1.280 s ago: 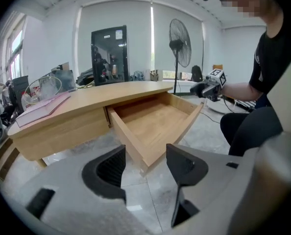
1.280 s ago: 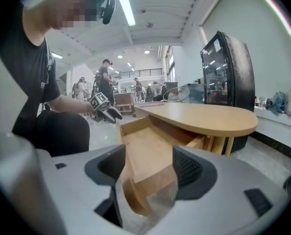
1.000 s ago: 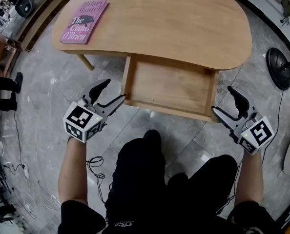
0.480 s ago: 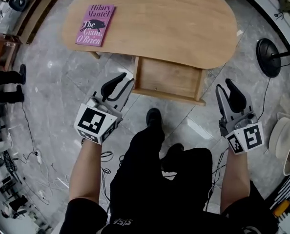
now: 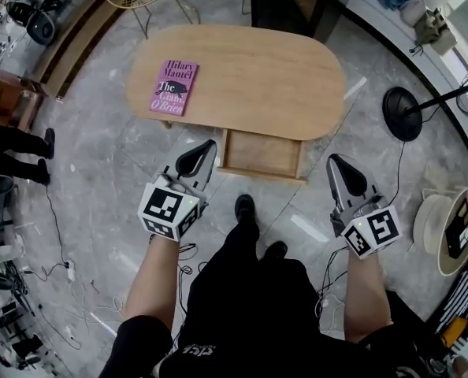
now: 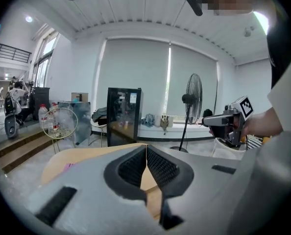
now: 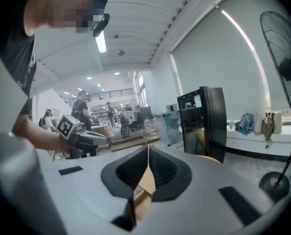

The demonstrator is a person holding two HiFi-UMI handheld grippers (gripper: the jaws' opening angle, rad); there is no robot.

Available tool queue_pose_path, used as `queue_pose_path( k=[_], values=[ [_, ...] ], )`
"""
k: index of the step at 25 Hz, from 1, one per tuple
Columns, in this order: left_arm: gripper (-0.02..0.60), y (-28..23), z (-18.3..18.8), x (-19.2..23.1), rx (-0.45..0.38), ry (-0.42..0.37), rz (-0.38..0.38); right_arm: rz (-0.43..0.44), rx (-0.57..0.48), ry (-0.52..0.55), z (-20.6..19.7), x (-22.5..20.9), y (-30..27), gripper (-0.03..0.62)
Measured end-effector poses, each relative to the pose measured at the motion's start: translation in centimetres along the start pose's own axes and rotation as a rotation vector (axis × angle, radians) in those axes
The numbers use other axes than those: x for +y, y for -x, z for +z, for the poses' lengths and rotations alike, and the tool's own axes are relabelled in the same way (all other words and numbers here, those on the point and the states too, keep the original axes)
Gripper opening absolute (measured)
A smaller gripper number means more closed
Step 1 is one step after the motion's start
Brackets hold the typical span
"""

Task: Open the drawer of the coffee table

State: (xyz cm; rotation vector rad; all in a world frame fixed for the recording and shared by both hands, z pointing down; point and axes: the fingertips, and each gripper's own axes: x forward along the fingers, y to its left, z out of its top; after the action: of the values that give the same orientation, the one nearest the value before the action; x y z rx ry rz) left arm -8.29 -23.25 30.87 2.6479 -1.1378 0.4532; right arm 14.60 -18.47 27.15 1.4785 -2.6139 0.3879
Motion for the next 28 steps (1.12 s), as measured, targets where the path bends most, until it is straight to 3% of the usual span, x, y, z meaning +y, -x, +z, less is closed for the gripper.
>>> queue_pose_path(
  k=[6,12,18,24,28],
  values=[
    [0.009,2.0,5.5,-0.5,-0.06,0.026,-0.005,0.017,-0.026,-0.047,5.7,2.1,1.3,0.006],
    [0.009,2.9,9.3,0.0,-0.085,-0.006,-0.024,0.031,-0.015,0.016,9.2,3.8,0.6,0.005],
    [0.009,4.1,14.3,0.3,-0.141,0.009,-0.02,0.067,-0.056,0.098,13.8,4.8,-0.4,0.005],
    [0.009,5.9,15.5,-3.8,-0.124,-0.039,0.018,0.165,-0.111,0.156,15.2,6.0,2.4,0.005],
    [0.009,7.7,15.1,-6.0,-0.107,0.013,0.104,0.197,-0.149,0.151,15.5,6.5,5.3,0.005]
  ],
)
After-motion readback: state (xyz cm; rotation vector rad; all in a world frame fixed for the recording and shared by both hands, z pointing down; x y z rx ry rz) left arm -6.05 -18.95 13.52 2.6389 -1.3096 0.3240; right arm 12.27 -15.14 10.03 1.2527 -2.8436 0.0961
